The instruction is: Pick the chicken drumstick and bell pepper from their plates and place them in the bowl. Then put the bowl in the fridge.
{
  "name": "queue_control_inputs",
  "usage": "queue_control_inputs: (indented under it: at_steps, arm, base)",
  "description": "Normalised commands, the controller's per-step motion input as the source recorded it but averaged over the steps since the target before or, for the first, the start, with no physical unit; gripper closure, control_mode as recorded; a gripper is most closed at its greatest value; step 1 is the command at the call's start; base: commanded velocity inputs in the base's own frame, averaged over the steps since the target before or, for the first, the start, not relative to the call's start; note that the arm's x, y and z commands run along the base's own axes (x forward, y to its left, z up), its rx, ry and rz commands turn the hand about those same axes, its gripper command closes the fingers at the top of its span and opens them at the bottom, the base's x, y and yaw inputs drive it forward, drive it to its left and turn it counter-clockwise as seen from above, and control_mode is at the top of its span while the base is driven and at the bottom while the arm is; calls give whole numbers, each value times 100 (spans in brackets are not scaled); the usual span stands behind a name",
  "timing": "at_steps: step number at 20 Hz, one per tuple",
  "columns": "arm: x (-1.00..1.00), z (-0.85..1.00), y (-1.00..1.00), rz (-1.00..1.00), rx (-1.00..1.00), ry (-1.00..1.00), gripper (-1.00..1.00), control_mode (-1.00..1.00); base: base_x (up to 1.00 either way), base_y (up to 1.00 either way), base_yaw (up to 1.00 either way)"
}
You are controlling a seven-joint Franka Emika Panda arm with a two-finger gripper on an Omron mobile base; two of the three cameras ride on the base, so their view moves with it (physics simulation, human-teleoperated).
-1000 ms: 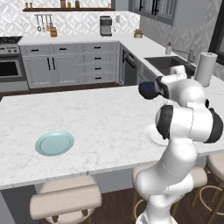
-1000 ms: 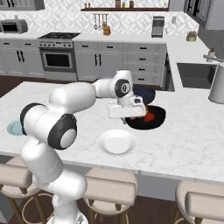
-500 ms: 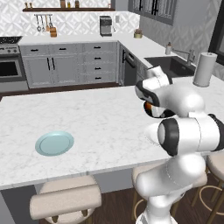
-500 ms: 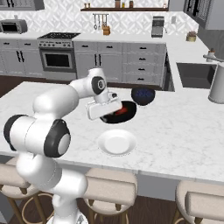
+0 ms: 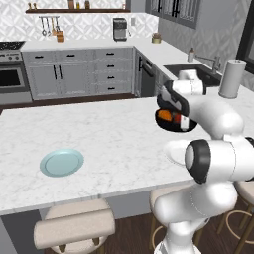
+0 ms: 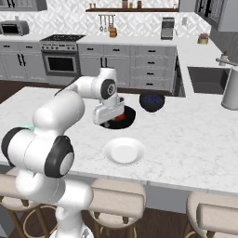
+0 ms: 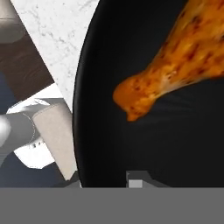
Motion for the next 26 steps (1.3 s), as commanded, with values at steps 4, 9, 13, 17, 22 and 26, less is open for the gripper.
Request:
queue_control_inputs:
  at_steps: [4,9,13,17,22,26]
  arm:
    - [-8,1,68,2,1,0,100,-100]
    - [-23,13,94,2,-5,-5,100,-100]
    - [-57,22,8,0,0,-4,100,-100]
    - [-90,43,-9,0,0,0,100,-100]
    - [-89,35,-4,0,0,-6,100,-100]
    - [-61,41,0,0,0,-7,100,-100]
  base:
    - [0,0,0]
    - [0,0,0]
    - [0,0,0]
    - [0,0,0]
    - [0,0,0]
    - [0,0,0]
